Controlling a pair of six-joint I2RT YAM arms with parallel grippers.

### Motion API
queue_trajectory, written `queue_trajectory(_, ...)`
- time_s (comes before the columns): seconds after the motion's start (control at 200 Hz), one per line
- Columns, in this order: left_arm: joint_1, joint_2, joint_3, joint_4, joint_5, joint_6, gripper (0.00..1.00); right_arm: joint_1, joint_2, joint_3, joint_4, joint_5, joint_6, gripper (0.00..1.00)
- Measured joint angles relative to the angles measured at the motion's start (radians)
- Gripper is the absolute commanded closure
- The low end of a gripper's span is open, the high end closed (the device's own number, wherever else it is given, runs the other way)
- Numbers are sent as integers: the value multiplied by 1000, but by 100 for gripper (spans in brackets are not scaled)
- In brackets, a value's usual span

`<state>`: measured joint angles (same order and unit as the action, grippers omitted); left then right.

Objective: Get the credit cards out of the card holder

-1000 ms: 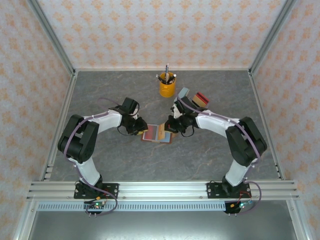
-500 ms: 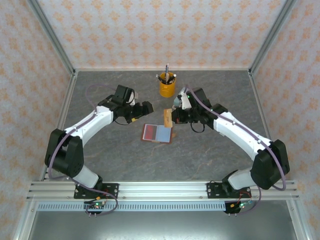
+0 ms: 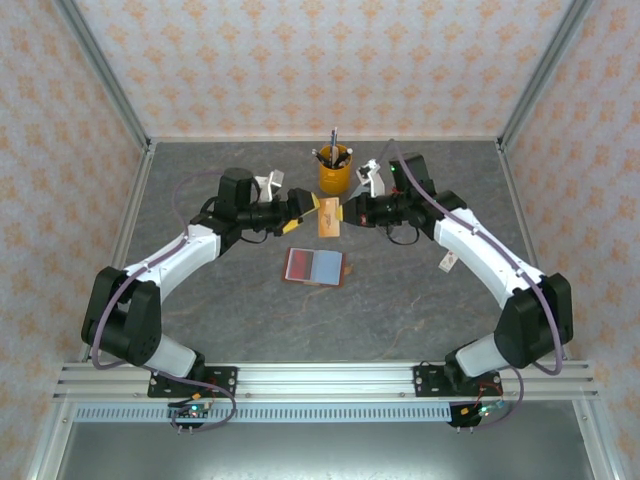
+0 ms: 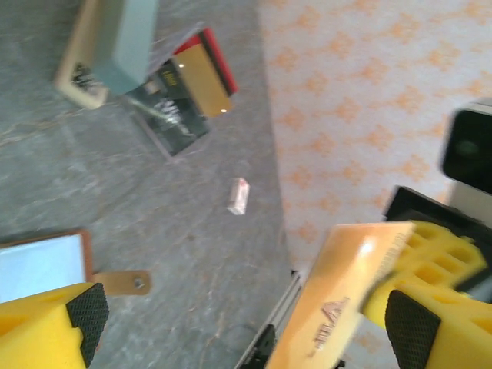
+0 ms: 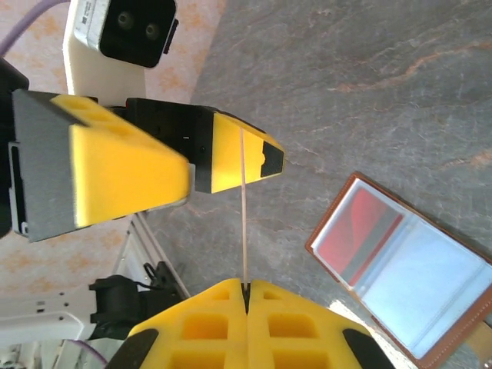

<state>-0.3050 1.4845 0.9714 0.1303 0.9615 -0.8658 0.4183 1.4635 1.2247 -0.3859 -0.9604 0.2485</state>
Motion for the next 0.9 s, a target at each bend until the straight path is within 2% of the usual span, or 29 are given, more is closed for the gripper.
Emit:
queue_trajectory(0.14, -1, 0, 0, 129, 54, -55, 22, -21, 9, 0, 68, -73, 49, 100)
queue_trajectory(0.22, -4, 0, -1, 175, 70, -87, 38, -21, 21, 1, 98, -109, 73, 100)
queue_trajectory(0.45, -27, -10, -13, 217, 73, -81, 75, -34, 48, 4, 134, -166, 104, 100)
queue_trajectory(0.596, -29, -23, -19, 230, 67, -75, 95, -47, 49, 5, 153, -180, 124, 100)
queue_trajectory(0.626, -29, -29, -19, 237, 65, -75, 100, -48, 50, 5, 156, -181, 132, 97)
queue_trajectory(0.741, -36, -56, -19, 248, 37, -77, 100, -49, 52, -4, 232, -201, 195, 81)
queue_trajectory(0.901, -63, -59, -19, 260, 6, -88, 100, -46, 54, -50, 387, -222, 318, 80)
